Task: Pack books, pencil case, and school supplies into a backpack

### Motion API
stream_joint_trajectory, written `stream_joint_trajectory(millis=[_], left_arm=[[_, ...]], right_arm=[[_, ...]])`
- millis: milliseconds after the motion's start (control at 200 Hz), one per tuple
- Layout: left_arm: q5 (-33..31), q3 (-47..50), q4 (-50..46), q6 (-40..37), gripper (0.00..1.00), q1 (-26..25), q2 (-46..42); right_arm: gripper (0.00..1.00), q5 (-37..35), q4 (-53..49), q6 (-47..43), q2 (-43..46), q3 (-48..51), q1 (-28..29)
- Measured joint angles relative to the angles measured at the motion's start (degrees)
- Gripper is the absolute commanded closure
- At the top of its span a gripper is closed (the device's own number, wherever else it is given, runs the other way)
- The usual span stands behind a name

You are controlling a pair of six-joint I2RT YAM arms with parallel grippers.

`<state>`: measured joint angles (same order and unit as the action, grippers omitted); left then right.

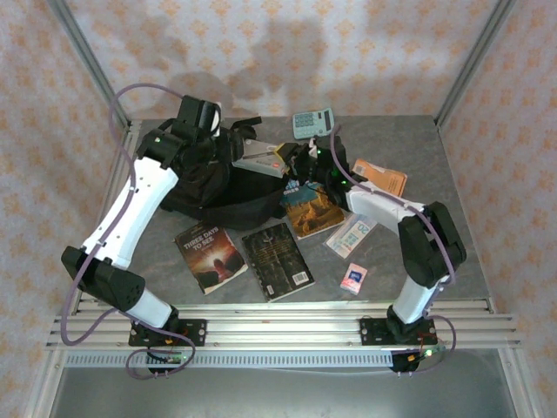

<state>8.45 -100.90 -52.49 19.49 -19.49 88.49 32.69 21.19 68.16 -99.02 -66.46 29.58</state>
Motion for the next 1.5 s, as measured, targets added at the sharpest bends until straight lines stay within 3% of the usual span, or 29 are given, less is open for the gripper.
stream_joint_trajectory(millis=[180,395,475,580,671,891,1051,1501], left_arm=[[-2.6,-5.49,-1.25,-0.44,0.35,1.11,5.27],[0.59,-8.35,-1.29,-0.48,0.4,4.17,16.61],[2.67,-8.83,-1.29,-0.68,0.56,4.24,19.61],[5.03,-8.83,-1.27,-0.63,1.0,4.2,20.92],[5.31,-10.16,-1.73,-0.55,1.0,4.28,20.92],[4.57,-11.08,-2.19,-0.85,1.0,4.59,17.03],[4.83,-15.76,-4.7,-2.84,1.0,4.63,14.49],[6.14,-20.02,-8.17,-4.68,1.0,4.63,14.49]], right_arm=[[0.71,0.37,0.11,0.24,-1.09,0.0,0.0],[0.71,0.37,0.31,0.24,-1.09,0.0,0.0],[0.71,0.37,0.31,0.24,-1.09,0.0,0.0],[0.72,0.35,0.24,0.2,-1.09,0.02,0.0],[0.77,0.26,-0.98,-0.72,-1.09,0.02,0.0],[0.77,-2.67,-9.22,-6.43,1.49,1.92,0.0],[0.76,-2.93,-9.79,-7.85,0.98,2.25,0.26],[0.72,-1.16,-6.4,-4.81,-15.34,-15.8,5.31]])
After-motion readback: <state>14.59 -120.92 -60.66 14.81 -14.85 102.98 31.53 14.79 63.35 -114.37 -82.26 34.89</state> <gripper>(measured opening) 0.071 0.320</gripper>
